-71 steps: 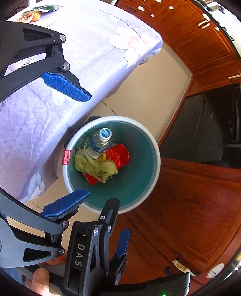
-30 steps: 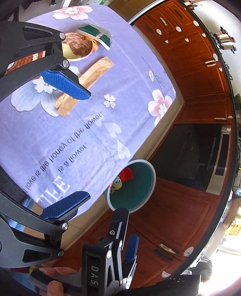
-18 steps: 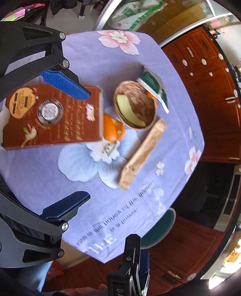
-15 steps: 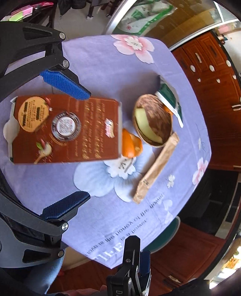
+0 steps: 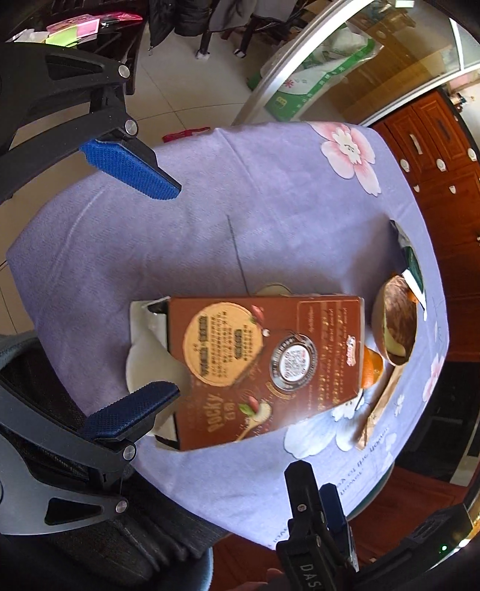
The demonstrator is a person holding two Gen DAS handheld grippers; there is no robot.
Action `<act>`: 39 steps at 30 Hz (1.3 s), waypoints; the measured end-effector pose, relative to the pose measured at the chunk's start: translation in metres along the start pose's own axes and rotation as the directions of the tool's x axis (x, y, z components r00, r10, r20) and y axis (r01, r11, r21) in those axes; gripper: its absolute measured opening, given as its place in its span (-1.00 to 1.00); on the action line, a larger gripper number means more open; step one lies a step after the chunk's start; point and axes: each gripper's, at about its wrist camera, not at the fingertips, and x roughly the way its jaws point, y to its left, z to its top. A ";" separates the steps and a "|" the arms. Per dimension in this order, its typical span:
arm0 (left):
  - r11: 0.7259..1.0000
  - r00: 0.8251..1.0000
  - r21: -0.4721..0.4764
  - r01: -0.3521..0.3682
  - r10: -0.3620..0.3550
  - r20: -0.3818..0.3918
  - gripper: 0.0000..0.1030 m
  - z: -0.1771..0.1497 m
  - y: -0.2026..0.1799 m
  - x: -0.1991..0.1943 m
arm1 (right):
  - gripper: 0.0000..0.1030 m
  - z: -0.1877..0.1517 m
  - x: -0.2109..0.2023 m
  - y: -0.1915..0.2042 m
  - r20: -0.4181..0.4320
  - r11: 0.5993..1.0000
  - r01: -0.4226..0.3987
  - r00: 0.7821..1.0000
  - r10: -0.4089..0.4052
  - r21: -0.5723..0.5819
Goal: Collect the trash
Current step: 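Grasp the brown carton edge with the left tool while the right tool grasps the carrot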
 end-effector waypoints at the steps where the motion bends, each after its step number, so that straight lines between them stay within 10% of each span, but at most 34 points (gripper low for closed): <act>1: 1.000 1.000 -0.004 0.008 -0.008 0.003 0.92 -0.005 0.003 0.001 | 0.84 0.001 0.004 0.005 -0.008 1.000 0.000 1.000 0.000 -0.009; 16: 0.995 0.991 -0.056 0.085 -0.078 0.108 0.91 -0.006 0.011 0.025 | 0.80 0.014 0.030 0.045 0.022 0.994 -0.028 0.999 0.031 -0.106; 22: 0.995 0.985 0.007 0.102 -0.102 0.137 0.59 -0.003 -0.004 0.029 | 0.15 0.015 0.034 0.051 -0.018 0.989 -0.103 0.995 0.102 -0.106; 27: 0.991 0.980 0.060 0.120 -0.128 0.153 -0.07 -0.002 -0.020 0.023 | 0.12 0.013 0.032 0.050 -0.032 0.986 -0.137 0.990 0.134 -0.091; 39: 0.995 0.972 -0.028 0.095 -0.086 0.220 -0.40 -0.001 -0.009 -0.023 | 0.16 0.005 0.000 0.042 0.011 0.975 -0.213 0.977 0.214 -0.066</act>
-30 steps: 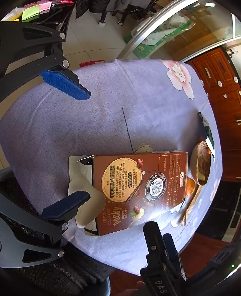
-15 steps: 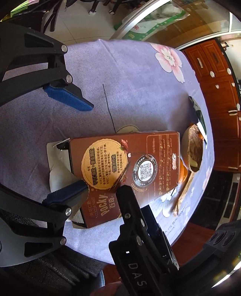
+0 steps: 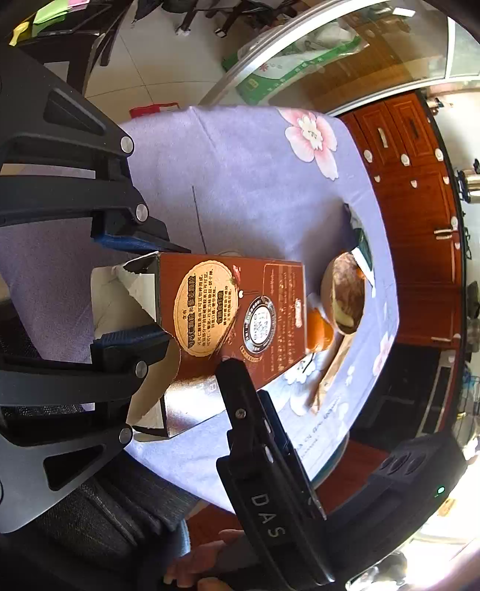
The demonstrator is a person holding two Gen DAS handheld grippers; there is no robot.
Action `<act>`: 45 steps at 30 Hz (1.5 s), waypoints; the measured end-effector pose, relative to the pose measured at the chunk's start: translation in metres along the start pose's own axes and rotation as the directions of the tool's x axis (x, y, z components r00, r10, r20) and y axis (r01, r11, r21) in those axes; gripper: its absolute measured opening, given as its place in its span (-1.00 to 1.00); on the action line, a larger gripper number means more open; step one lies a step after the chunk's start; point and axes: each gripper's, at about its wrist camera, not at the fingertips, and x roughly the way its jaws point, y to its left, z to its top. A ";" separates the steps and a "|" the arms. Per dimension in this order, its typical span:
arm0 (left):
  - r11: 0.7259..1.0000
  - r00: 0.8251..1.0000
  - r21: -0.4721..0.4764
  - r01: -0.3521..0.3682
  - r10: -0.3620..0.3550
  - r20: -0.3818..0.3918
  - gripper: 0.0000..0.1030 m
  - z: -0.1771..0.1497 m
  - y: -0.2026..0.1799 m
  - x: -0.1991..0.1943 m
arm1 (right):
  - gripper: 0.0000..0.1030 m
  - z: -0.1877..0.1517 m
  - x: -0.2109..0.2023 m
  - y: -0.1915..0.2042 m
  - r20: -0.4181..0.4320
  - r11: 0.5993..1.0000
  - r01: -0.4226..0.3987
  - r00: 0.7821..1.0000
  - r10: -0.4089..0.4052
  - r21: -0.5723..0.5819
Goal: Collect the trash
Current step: 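Grasp the brown carton edge with the left tool while the right tool grasps the carrot, then carry the carton and carrot over the teal bin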
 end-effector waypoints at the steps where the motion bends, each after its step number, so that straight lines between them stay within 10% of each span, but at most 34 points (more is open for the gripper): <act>1: 1.000 1.000 -0.016 -0.012 0.012 0.008 -0.55 0.003 0.003 -0.005 | 0.16 0.000 -0.004 -0.001 0.011 1.000 -0.002 1.000 0.002 0.003; 5: 0.994 0.999 -0.098 -0.045 0.048 0.025 -0.92 0.013 0.017 -0.021 | 0.16 0.001 -0.020 -0.012 0.058 0.999 0.015 0.998 -0.017 0.032; 26: 0.974 0.995 -0.209 -0.086 0.096 0.039 -0.85 -0.006 0.043 -0.002 | 0.16 0.074 0.034 -0.056 0.136 0.967 0.255 0.959 -0.249 -0.029; 33: 0.972 0.993 -0.208 -0.106 0.114 0.031 -0.90 0.003 0.039 -0.001 | -0.53 0.073 0.034 -0.043 0.140 0.962 0.265 0.957 -0.254 -0.065; 45: 0.970 0.978 -0.169 -0.173 0.190 0.085 -0.97 0.028 0.016 -0.061 | -0.56 0.035 -0.031 -0.052 0.204 0.982 0.188 0.961 -0.189 0.022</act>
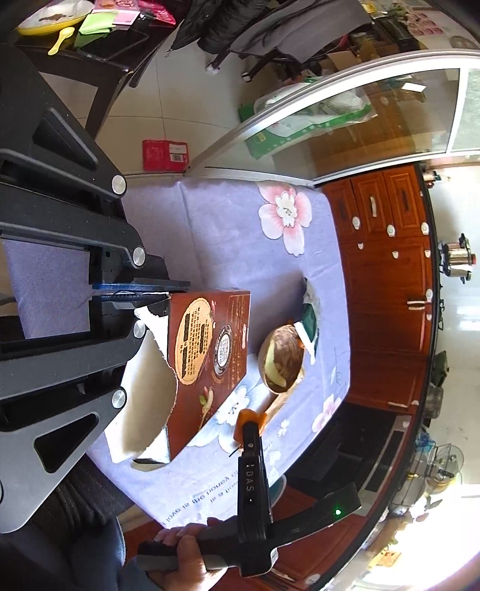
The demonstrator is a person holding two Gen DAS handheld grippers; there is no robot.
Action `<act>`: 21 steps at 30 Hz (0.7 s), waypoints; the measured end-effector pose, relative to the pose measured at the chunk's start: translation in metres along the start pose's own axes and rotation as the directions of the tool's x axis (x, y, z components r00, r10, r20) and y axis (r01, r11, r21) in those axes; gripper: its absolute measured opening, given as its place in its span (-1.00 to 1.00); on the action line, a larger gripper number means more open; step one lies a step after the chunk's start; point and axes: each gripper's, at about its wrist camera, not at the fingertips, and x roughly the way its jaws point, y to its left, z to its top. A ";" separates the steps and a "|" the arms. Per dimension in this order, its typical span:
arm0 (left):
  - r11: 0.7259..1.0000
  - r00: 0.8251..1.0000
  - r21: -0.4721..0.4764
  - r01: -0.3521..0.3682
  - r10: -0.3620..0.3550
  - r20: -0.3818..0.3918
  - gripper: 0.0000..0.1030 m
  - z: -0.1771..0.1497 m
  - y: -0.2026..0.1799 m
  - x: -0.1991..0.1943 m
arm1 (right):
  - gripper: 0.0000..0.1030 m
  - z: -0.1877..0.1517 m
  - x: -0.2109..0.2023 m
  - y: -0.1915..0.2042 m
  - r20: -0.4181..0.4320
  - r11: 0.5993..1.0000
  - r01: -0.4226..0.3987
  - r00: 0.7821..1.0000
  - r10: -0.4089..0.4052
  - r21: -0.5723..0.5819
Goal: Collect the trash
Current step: 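Carry the carton and carrot over the teal bin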
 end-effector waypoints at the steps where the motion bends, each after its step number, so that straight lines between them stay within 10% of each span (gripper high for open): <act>1: 1.000 1.000 0.006 -0.009 0.009 0.008 -0.97 0.003 -0.003 -0.005 | -0.56 -0.002 -0.007 -0.002 0.013 1.000 -0.004 1.000 0.004 0.007; 10: 0.997 0.994 0.070 0.030 -0.037 0.106 -0.97 0.050 -0.047 -0.038 | -0.56 -0.007 -0.073 -0.039 0.138 0.996 -0.010 0.990 -0.002 0.090; 21: 0.966 0.979 0.199 0.167 -0.187 0.084 -0.96 0.114 -0.158 0.016 | -0.56 -0.024 -0.147 -0.139 0.248 0.954 0.105 0.952 -0.177 0.280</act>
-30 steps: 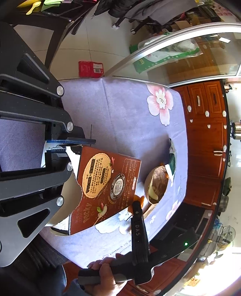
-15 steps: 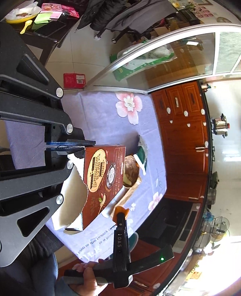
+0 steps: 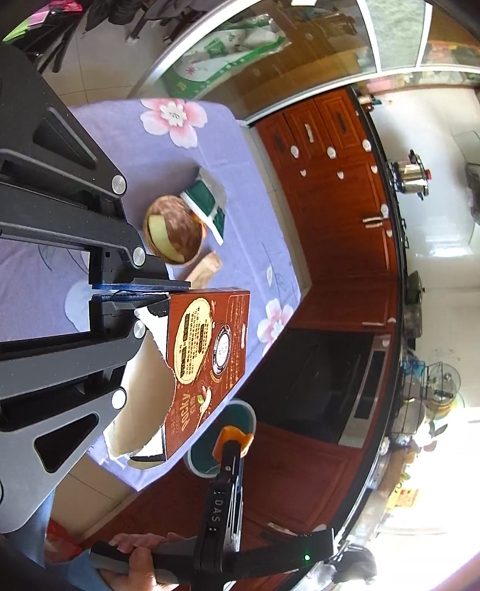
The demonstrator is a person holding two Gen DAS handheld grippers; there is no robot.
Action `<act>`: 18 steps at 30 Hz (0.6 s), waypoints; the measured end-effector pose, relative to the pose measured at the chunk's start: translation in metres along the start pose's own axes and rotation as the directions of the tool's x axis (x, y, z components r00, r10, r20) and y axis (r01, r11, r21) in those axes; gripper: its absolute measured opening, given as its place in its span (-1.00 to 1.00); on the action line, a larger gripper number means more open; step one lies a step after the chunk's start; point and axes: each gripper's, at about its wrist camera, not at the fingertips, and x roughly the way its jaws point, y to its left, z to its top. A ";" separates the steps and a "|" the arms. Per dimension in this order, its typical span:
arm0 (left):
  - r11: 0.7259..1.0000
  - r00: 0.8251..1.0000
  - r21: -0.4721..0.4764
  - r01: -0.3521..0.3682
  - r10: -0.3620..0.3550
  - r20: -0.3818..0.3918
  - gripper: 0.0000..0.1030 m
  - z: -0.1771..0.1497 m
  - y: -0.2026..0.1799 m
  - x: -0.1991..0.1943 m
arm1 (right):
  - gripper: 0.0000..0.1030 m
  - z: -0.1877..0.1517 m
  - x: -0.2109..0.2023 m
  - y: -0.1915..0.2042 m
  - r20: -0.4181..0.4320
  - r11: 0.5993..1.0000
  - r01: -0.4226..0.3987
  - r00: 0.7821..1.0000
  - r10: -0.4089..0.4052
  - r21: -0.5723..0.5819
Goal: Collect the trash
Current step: 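Carry the carton and carrot over the teal bin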
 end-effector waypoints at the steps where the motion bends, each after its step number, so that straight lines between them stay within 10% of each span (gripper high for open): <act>1: 1.000 1.000 0.013 0.015 -0.015 -0.005 -0.96 0.006 -0.009 0.008 | -0.56 0.002 -0.004 -0.010 0.009 1.000 0.012 1.000 -0.012 0.014; 18: 0.966 0.981 0.196 0.166 -0.141 -0.135 -0.96 0.072 -0.139 0.124 | -0.54 0.006 -0.004 -0.158 0.030 0.962 0.111 0.992 -0.123 0.251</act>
